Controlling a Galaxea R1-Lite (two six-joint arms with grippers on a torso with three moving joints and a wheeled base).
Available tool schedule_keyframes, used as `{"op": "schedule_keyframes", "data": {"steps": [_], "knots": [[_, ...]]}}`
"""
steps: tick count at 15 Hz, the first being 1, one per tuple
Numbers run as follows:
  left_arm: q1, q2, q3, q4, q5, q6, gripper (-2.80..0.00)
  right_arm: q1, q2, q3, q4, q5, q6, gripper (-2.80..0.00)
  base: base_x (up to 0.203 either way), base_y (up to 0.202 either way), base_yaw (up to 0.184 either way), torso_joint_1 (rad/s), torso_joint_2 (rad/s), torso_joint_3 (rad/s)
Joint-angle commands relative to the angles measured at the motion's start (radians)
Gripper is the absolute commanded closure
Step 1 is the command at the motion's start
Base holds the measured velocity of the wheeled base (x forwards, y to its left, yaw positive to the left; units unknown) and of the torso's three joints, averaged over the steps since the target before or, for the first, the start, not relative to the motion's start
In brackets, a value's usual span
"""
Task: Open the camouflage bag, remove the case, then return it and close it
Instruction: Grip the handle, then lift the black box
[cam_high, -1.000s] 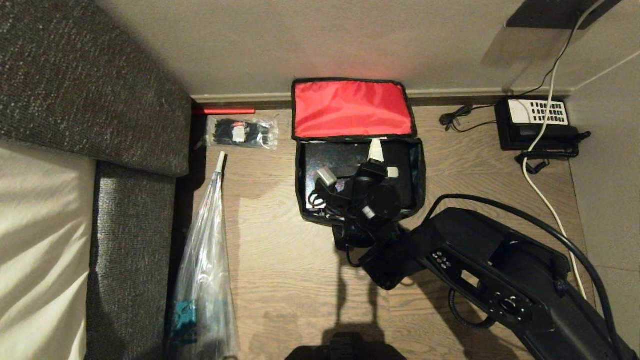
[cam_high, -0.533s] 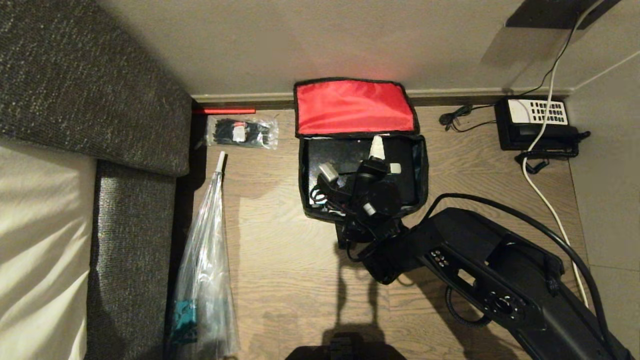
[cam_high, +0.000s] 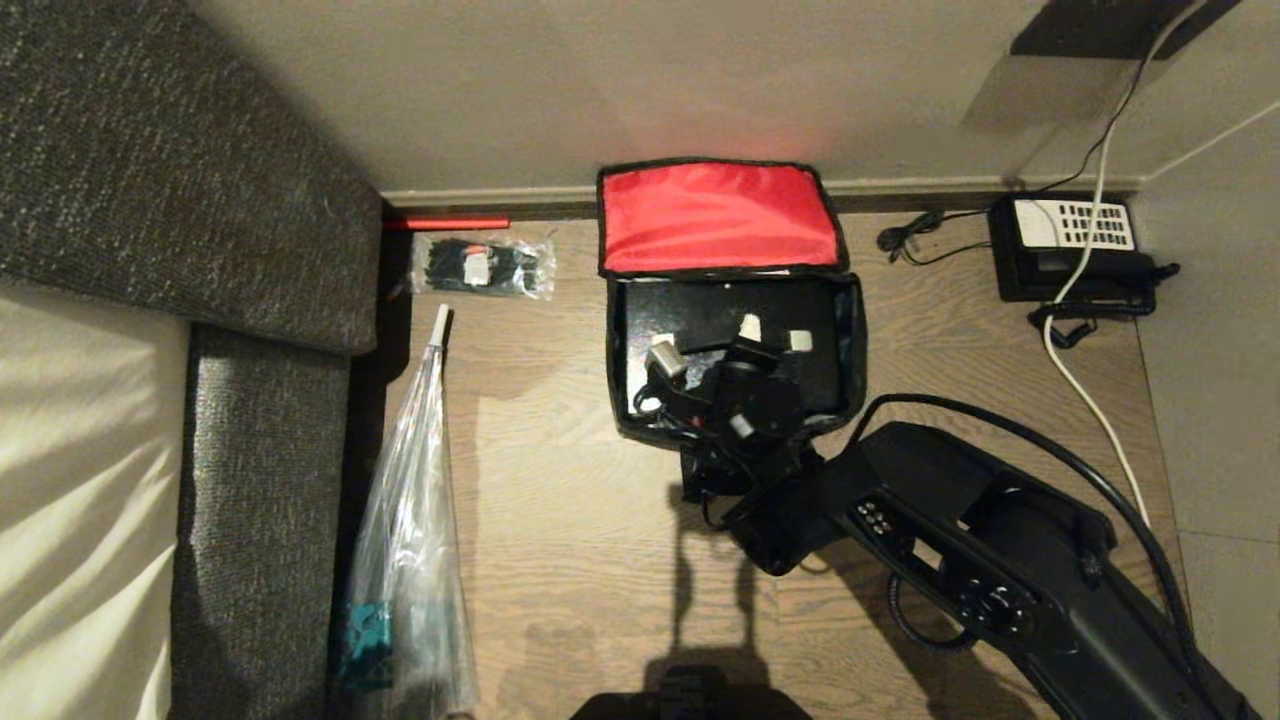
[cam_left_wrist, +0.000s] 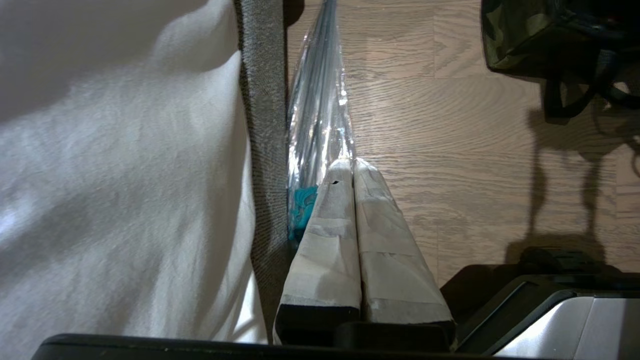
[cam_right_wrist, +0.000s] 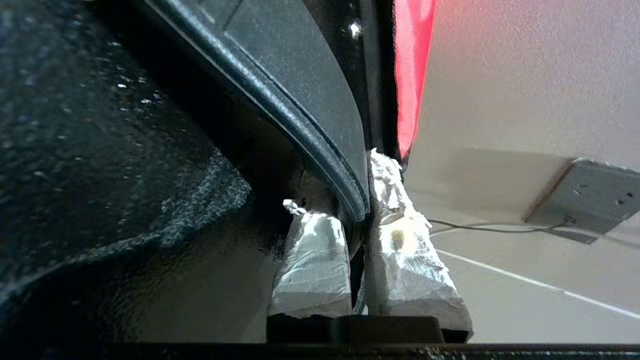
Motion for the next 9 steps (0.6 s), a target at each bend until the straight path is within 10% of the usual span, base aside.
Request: {"op": "schedule_keyframes", "data": {"steps": [1,9], "knots": [[0.001,-0.003,0.000,0.001,0.000,0.001,0.00,0.003,0.014,0.003,-0.015,0.007,-0.003,0.00,0.000,0.000,0.000,0.000,0.00,0.000],[0.001,0.003,0.000,0.001,0.000,0.001,0.00,0.035,-0.047,0.070,-0.015,0.002,0.000,0.00,0.000,0.000,0.000,0.000,0.00,0.000]]}}
